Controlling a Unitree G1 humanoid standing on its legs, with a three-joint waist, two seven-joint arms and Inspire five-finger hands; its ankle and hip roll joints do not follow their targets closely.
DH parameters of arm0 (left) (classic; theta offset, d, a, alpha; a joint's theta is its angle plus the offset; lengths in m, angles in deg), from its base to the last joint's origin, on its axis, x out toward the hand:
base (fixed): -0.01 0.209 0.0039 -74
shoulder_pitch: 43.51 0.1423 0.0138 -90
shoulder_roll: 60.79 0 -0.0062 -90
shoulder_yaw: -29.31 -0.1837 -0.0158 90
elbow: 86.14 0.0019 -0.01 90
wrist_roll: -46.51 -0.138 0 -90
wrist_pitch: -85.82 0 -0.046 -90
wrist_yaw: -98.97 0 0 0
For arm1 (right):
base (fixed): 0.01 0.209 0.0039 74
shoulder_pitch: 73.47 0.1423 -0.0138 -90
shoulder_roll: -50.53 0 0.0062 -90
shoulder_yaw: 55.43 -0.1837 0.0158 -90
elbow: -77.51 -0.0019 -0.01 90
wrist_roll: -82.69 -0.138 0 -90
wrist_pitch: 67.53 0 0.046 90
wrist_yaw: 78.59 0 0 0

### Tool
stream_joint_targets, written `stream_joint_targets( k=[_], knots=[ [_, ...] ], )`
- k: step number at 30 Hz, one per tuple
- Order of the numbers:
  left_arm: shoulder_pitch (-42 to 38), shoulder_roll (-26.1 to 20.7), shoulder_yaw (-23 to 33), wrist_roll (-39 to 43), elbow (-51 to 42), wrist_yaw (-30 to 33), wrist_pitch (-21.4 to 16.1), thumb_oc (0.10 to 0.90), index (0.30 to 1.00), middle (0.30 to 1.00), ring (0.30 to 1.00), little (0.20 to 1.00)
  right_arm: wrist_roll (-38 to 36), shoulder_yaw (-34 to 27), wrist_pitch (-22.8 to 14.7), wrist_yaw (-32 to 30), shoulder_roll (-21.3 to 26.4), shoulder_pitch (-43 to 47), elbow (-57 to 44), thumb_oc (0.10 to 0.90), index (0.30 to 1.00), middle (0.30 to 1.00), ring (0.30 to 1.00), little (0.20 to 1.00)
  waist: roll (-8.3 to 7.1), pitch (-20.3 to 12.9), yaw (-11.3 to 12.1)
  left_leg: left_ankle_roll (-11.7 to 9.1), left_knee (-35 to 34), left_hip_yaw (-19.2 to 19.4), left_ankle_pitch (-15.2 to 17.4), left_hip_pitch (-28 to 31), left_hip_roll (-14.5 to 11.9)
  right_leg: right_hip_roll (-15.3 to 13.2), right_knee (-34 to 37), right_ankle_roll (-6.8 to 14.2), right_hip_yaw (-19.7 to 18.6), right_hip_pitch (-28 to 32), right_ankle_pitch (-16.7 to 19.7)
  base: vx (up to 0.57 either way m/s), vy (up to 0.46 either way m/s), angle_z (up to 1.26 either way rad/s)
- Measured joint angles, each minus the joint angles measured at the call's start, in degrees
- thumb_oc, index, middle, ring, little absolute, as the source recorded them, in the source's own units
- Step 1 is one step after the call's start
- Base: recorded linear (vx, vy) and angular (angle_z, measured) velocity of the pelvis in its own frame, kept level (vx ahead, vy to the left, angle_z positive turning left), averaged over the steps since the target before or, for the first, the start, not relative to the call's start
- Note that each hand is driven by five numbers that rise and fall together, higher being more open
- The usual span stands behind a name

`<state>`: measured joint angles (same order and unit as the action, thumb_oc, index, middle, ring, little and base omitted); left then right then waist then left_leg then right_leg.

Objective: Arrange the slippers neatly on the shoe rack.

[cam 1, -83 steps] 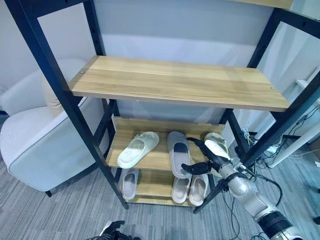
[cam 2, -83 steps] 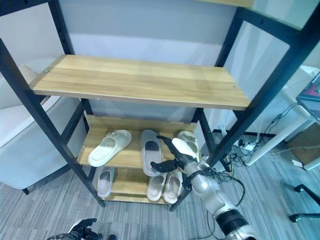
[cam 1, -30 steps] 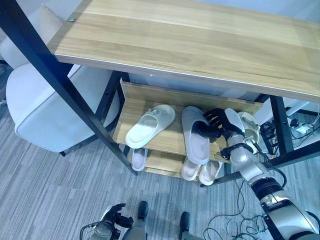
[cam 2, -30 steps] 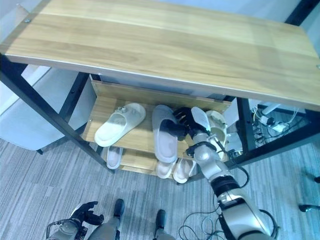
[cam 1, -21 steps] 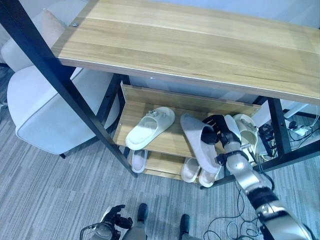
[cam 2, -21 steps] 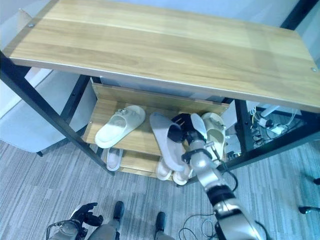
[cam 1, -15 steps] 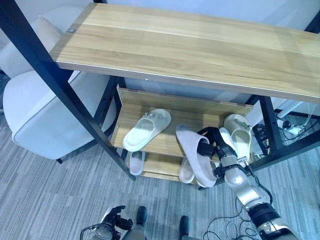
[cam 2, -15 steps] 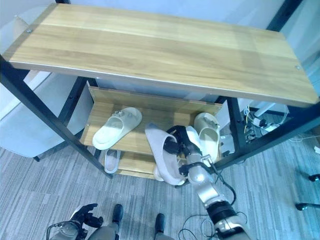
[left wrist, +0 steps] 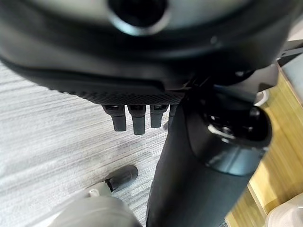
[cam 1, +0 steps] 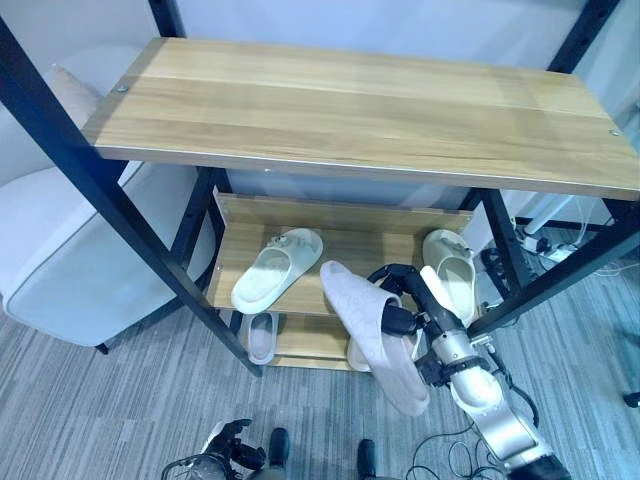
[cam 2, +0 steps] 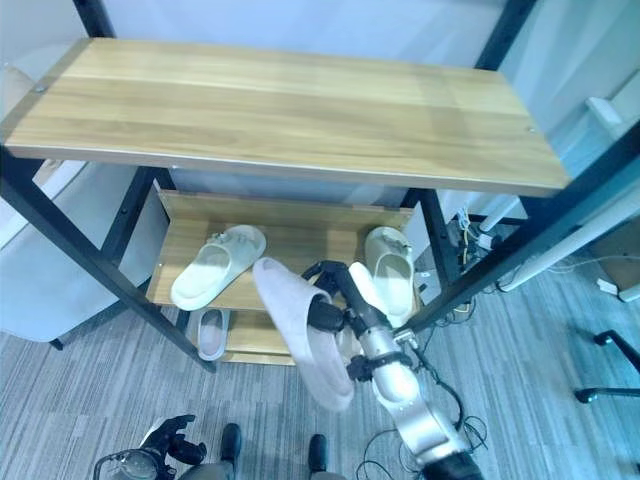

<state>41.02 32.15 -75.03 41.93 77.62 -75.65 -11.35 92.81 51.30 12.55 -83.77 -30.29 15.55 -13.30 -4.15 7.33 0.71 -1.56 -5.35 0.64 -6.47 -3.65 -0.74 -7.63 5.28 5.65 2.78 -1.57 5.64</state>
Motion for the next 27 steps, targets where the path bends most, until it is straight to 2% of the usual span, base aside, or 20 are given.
stream_joint_targets(
  k=[6,8,9,10,12,13,15,16,17,19,20,21,24,26,27],
  knots=[
    [0.2,-0.2,-0.4,-0.3,0.9,0.0,0.1,0.800,0.900,0.900,0.900,0.900,-4.6,4.2,0.0,6.3,0.4,-7.2,0.5,0.400,0.300,0.300,0.300,0.300,-0.50,-0.6,-0.5,1.7,0.1,2.1,1.2,2.1,1.4,-1.4,-3.7,1.0,-2.1,-0.9,-0.1,-0.02,0.118,-0.19],
    [0.2,0.0,-0.9,-1.2,1.4,-0.1,0.0,0.800,0.900,0.900,0.900,0.900,-5.1,6.6,0.1,8.2,0.9,-7.3,0.8,0.400,0.300,0.300,0.300,0.300,0.40,0.0,-1.5,2.2,0.2,2.6,1.4,3.2,1.7,-1.1,-9.1,1.5,-2.8,-3.5,0.1,-0.03,0.138,-0.38],
    [0.1,0.1,-0.9,-2.3,1.9,-0.2,0.0,0.800,0.900,0.900,0.900,0.900,-6.2,8.6,-0.1,9.9,1.4,-7.4,0.9,0.400,0.300,0.300,0.300,0.300,1.01,0.4,-1.9,3.2,0.0,3.4,1.6,3.6,1.2,-1.2,-12.7,2.5,-2.8,-5.3,0.4,-0.01,0.127,-0.43],
    [0.0,0.0,-1.2,-2.4,2.0,-0.1,-0.1,0.800,0.900,0.900,0.900,0.900,-6.6,9.7,-0.1,10.5,1.8,-7.3,1.1,0.400,0.300,0.300,0.300,0.300,1.66,0.9,-1.9,3.7,0.0,4.5,1.3,4.0,1.2,-1.4,-14.2,3.0,-1.6,-6.1,0.2,0.03,0.072,-0.34],
    [0.1,0.0,-1.1,-2.5,2.1,-0.2,-0.1,0.800,0.900,0.900,0.900,0.900,-6.7,10.9,-0.1,12.5,2.0,-8.0,1.2,0.400,0.300,0.300,0.300,0.300,1.80,1.0,-1.9,4.0,-0.1,4.5,1.4,4.2,1.3,-1.9,-15.7,4.0,-1.0,-6.1,-1.5,0.07,0.062,-0.07],
    [0.2,-0.4,-0.8,-2.4,2.1,-0.2,-0.3,0.800,0.900,0.900,0.900,0.900,-6.8,11.5,-0.2,13.5,2.0,-8.1,1.3,0.400,0.300,0.300,0.300,0.300,1.83,1.0,-1.7,4.0,-0.1,4.2,1.5,4.1,1.3,-1.4,-17.5,3.9,-0.2,-6.2,-3.7,0.08,0.038,0.09],
    [0.4,-1.2,-0.1,-2.3,2.0,-0.6,-0.4,0.800,0.900,0.900,0.900,0.900,-7.0,12.0,-0.3,14.8,2.1,-7.8,1.9,0.400,0.300,0.300,0.300,0.300,1.69,1.1,-1.4,4.1,-0.1,4.0,1.4,3.9,0.8,0.4,-16.9,3.7,2.0,-4.9,-6.0,0.08,0.011,0.05],
    [1.1,-2.1,0.0,-2.2,1.7,-0.8,-0.4,0.800,0.900,0.900,0.900,0.900,-7.0,12.4,-0.8,15.2,2.3,-7.6,2.4,0.400,0.300,0.300,0.300,0.300,1.43,1.0,-1.5,4.1,-0.1,3.7,1.4,3.7,1.0,1.9,-15.4,2.7,2.6,-3.9,-7.4,0.06,0.004,0.01],
    [1.4,-2.4,-0.1,-2.2,1.8,-0.8,-0.2,0.800,0.900,0.900,0.900,0.900,-7.0,12.5,-0.9,15.2,2.7,-7.2,3.0,0.400,0.300,0.300,0.300,0.300,1.64,1.1,-1.7,3.9,0.0,3.2,1.3,3.3,0.9,2.8,-13.9,0.8,1.4,-3.3,-7.8,0.06,-0.010,0.09],
    [1.6,-2.4,-0.2,-2.2,1.7,-0.9,-0.1,0.800,0.900,0.900,0.900,0.900,-7.0,12.1,-1.0,15.2,3.8,-7.1,3.9,0.400,0.300,0.300,0.300,0.300,2.31,1.5,-2.3,3.7,0.0,1.9,1.1,2.8,0.4,3.5,-12.5,0.6,1.0,-2.9,-7.7,0.07,-0.045,0.23],
    [1.9,-2.1,-0.1,-2.2,1.5,-1.0,0.0,0.800,0.900,0.900,0.900,0.900,-7.0,12.0,-0.9,15.1,4.9,-7.0,5.7,0.400,0.300,0.300,0.300,0.300,3.25,2.0,-2.8,2.6,0.0,0.7,0.4,2.3,-0.3,5.4,-11.5,0.2,-0.3,-2.1,-7.4,0.06,-0.064,0.36],
    [2.6,-1.9,-0.2,-2.2,1.5,-1.0,0.0,0.800,0.900,0.900,0.900,0.900,-6.9,12.1,-0.9,15.1,5.7,-7.2,6.2,0.400,0.300,0.300,0.300,0.300,3.60,2.2,-2.8,2.6,0.0,0.2,0.4,2.3,-0.6,5.7,-10.7,-0.6,0.3,-1.4,-7.0,0.11,-0.138,0.35],
    [3.5,-1.6,-0.1,-2.2,1.5,-0.7,0.0,0.800,0.900,0.900,0.900,0.900,-7.0,12.0,-0.9,15.0,7.6,-8.4,6.5,0.400,0.300,0.300,0.300,0.300,3.83,1.7,-2.3,1.2,0.1,-1.1,-0.3,2.3,-1.6,7.0,-6.2,-2.8,1.7,1.2,-5.7,0.06,-0.122,0.21],
    [4.1,-1.2,-0.1,-2.1,1.5,-0.7,0.0,0.800,0.900,0.900,0.900,0.900,-7.0,12.1,-0.9,15.0,7.8,-8.5,6.5,0.400,0.300,0.300,0.300,0.300,3.79,1.6,-1.4,0.8,0.2,-1.5,-0.4,2.2,-2.5,8.1,-4.6,-3.4,1.8,2.4,-4.9,0.01,-0.133,0.20],
    [4.2,-1.2,-0.1,-2.2,1.5,-0.6,0.0,0.800,0.900,0.900,0.900,0.900,-7.0,12.1,-0.9,15.0,7.8,-8.2,6.4,0.400,0.300,0.300,0.300,0.300,3.68,1.5,-1.4,-0.2,0.7,-2.2,-0.9,1.3,-2.5,8.6,-2.9,-4.2,2.5,3.3,-4.0,0.00,-0.100,0.32]
  ],
)
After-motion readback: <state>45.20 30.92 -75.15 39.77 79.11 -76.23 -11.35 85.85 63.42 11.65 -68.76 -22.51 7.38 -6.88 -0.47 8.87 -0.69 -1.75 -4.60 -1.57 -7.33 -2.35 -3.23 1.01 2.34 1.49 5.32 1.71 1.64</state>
